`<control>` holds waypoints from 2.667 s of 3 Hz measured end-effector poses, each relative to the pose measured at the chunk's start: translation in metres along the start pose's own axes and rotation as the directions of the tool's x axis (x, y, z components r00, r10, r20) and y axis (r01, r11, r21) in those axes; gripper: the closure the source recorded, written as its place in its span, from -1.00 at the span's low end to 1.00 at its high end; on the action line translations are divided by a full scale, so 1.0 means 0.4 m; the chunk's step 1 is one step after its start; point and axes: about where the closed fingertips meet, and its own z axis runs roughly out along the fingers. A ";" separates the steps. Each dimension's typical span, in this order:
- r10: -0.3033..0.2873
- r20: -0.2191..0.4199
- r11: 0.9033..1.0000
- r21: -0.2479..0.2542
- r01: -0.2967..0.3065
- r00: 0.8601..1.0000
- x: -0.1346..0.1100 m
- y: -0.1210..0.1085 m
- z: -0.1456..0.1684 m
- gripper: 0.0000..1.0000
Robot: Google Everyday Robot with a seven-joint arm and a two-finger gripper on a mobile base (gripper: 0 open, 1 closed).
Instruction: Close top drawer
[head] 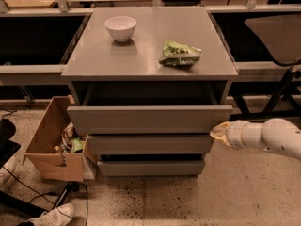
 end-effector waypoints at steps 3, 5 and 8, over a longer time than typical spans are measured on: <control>0.000 0.000 1.000 0.000 0.000 1.000 0.000 0.000 0.000 -1.00; -0.020 -0.013 1.000 -0.010 0.020 1.000 -0.005 0.005 -0.008 -0.20; -0.225 -0.374 0.969 -0.183 0.166 0.900 -0.146 0.005 -0.561 1.00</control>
Offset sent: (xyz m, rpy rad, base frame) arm 0.0000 0.0000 0.0000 0.0000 0.0000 0.0000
